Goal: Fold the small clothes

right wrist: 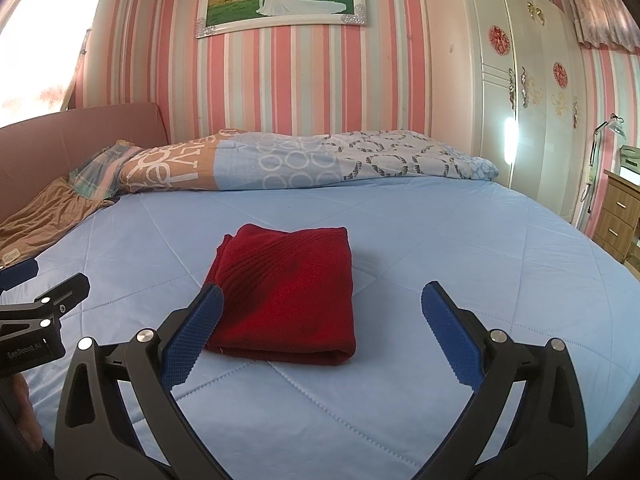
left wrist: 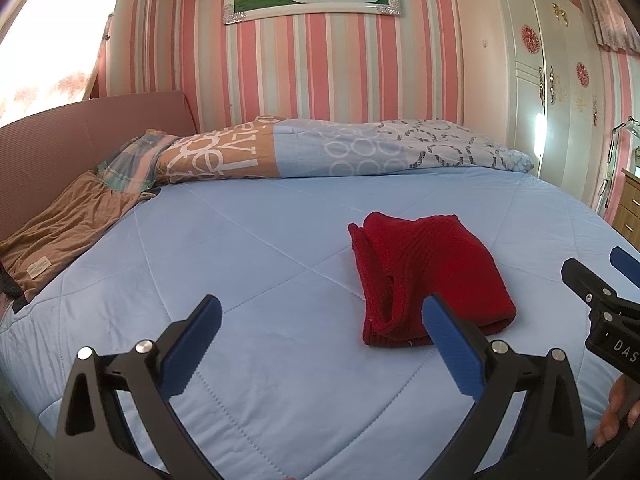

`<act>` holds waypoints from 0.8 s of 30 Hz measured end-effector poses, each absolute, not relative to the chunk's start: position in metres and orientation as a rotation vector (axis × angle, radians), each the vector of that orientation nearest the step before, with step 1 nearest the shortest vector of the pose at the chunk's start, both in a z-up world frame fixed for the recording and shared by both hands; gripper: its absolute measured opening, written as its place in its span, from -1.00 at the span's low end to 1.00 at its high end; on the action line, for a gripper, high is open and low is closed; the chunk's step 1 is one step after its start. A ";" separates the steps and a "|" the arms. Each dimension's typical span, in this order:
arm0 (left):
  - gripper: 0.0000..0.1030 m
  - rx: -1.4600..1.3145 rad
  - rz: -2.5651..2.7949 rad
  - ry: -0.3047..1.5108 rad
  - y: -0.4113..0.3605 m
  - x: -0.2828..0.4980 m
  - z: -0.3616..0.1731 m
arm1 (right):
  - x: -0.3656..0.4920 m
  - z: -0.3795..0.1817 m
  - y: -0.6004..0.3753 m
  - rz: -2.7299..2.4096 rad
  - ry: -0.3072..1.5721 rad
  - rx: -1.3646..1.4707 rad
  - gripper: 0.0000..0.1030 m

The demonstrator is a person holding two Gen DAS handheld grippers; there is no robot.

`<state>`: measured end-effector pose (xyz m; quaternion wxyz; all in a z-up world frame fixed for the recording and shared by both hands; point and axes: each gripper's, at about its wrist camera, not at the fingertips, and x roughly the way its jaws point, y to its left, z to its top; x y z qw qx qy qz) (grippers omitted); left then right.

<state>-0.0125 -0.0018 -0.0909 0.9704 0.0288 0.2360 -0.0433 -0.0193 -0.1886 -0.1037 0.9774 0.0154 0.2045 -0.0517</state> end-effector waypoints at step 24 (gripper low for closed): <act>0.96 0.057 -0.080 0.473 -0.005 -0.014 -0.092 | -0.020 -0.104 -0.194 -0.101 0.403 0.021 0.92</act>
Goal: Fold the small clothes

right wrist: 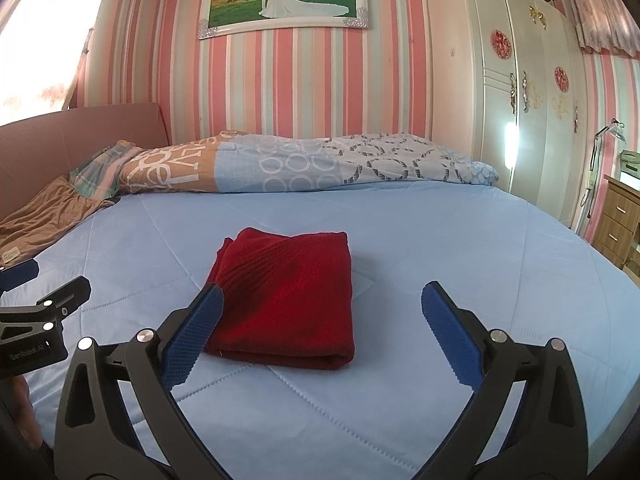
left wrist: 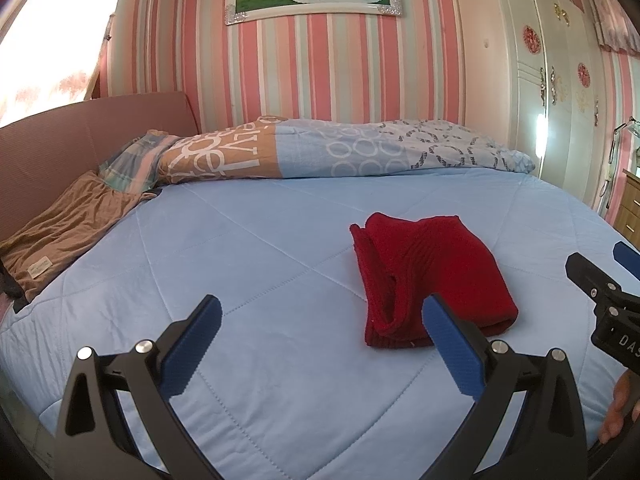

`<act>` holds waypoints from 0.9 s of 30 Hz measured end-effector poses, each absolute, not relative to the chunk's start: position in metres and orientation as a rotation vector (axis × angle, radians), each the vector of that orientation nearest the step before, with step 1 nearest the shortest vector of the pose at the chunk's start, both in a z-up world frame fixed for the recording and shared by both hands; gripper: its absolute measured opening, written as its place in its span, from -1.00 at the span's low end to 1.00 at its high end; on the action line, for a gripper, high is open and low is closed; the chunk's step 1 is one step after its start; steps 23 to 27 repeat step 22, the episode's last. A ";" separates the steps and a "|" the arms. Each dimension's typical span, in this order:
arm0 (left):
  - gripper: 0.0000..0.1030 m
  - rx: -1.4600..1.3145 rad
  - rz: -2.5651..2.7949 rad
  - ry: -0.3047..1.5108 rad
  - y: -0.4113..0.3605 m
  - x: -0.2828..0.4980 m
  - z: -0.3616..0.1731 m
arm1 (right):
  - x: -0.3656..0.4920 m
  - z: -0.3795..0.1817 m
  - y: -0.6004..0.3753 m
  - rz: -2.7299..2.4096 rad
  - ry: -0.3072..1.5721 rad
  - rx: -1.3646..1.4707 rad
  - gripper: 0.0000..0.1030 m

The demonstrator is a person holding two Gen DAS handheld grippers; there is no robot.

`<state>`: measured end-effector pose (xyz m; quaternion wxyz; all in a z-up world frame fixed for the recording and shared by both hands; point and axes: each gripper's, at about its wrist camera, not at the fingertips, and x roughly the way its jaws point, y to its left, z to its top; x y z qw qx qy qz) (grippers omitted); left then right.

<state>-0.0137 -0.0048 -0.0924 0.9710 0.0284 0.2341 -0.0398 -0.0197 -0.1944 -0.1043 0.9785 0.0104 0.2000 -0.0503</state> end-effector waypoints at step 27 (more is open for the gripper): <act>0.96 0.066 -0.058 0.463 -0.008 -0.015 -0.088 | -0.019 -0.103 -0.203 -0.100 0.401 0.014 0.92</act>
